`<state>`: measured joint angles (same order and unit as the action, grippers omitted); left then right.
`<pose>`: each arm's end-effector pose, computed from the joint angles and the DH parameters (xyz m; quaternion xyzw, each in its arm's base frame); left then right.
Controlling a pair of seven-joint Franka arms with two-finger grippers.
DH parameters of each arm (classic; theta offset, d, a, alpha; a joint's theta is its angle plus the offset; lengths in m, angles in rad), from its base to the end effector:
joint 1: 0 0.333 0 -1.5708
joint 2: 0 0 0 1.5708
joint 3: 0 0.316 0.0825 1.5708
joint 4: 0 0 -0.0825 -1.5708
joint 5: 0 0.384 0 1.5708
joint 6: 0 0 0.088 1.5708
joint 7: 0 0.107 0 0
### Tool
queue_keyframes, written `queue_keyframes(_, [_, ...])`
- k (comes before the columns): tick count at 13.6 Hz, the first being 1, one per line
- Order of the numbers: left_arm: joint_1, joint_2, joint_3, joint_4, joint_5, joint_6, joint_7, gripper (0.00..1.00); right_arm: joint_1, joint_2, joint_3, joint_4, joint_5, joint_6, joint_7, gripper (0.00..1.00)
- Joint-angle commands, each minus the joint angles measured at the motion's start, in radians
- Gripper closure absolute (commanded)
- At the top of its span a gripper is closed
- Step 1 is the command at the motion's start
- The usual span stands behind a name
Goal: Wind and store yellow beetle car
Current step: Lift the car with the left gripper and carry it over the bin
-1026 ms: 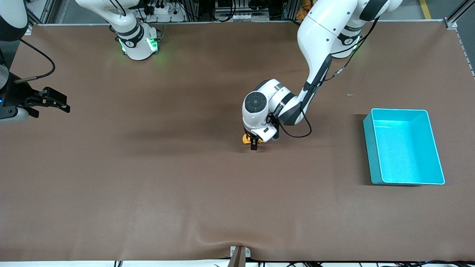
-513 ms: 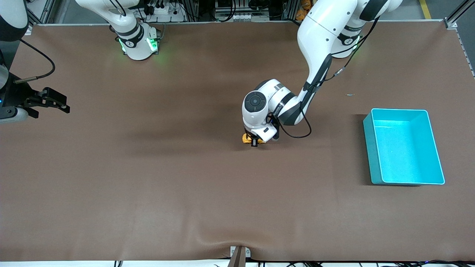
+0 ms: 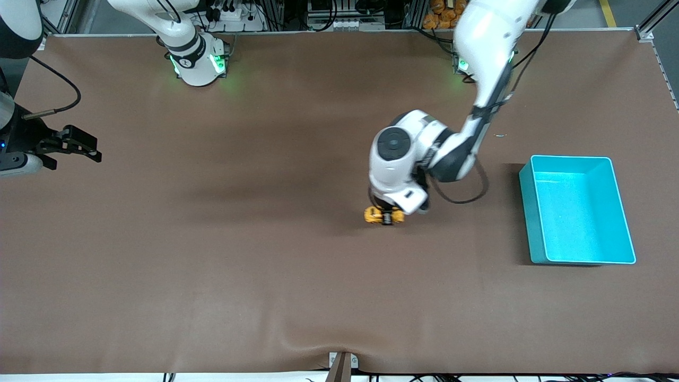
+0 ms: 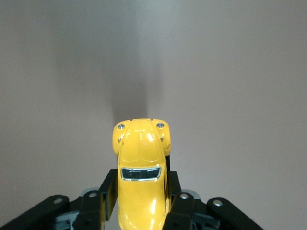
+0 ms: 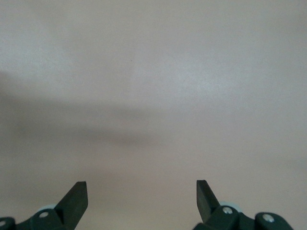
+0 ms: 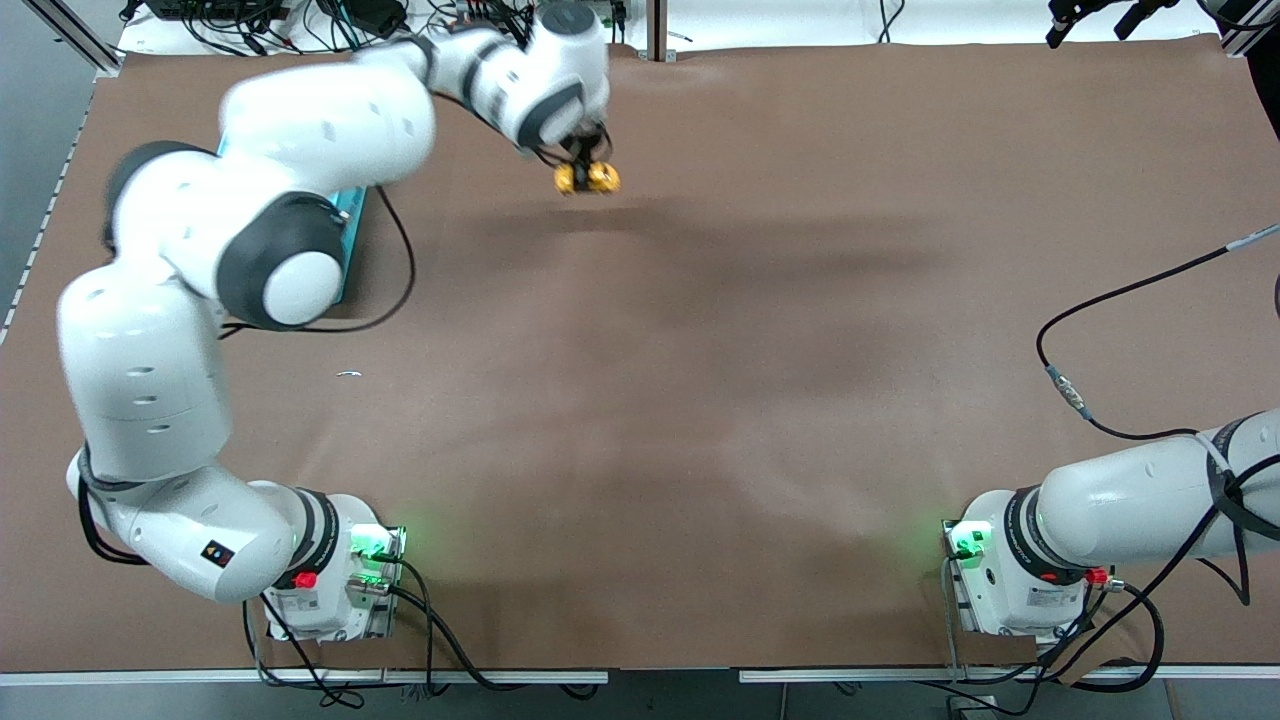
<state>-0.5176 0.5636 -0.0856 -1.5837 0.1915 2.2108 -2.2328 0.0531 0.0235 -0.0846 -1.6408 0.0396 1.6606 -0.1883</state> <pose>0.5851 -0.3851 0.3161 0.7182 0.6928 0.0604 0.0244 0.5674 -0.0135 0.5861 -0.9969 -0.0765 -0.0003 0.0188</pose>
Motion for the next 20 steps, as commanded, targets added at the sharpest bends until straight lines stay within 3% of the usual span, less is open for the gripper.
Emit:
queue_keyframes(1, [0.114, -0.114, -0.008, -0.028, 0.022, -0.075, 0.132, 1.0, 0.016, 0.006, -0.007, 0.016, -0.012, -0.001, 0.02, 0.0])
queue_keyframes(9, [0.49, -0.225, -0.019, -0.032, 0.002, -0.224, 0.779, 1.0, 0.017, 0.013, -0.006, 0.016, -0.011, 0.002, 0.018, 0.0])
queue_keyframes(12, [0.577, -0.231, -0.02, -0.053, 0.002, -0.246, 1.077, 1.0, 0.03, 0.021, -0.006, 0.018, -0.004, 0.002, 0.02, 0.0])
queue_keyframes(15, [0.662, -0.283, -0.023, -0.136, 0.0, -0.246, 1.405, 1.0, 0.031, 0.022, -0.006, 0.03, -0.004, 0.001, 0.02, 0.0])
queue_keyframes(20, [0.732, -0.341, -0.022, -0.216, -0.075, -0.246, 1.879, 1.0, 0.04, 0.033, -0.006, 0.03, -0.006, 0.001, 0.02, 0.0])
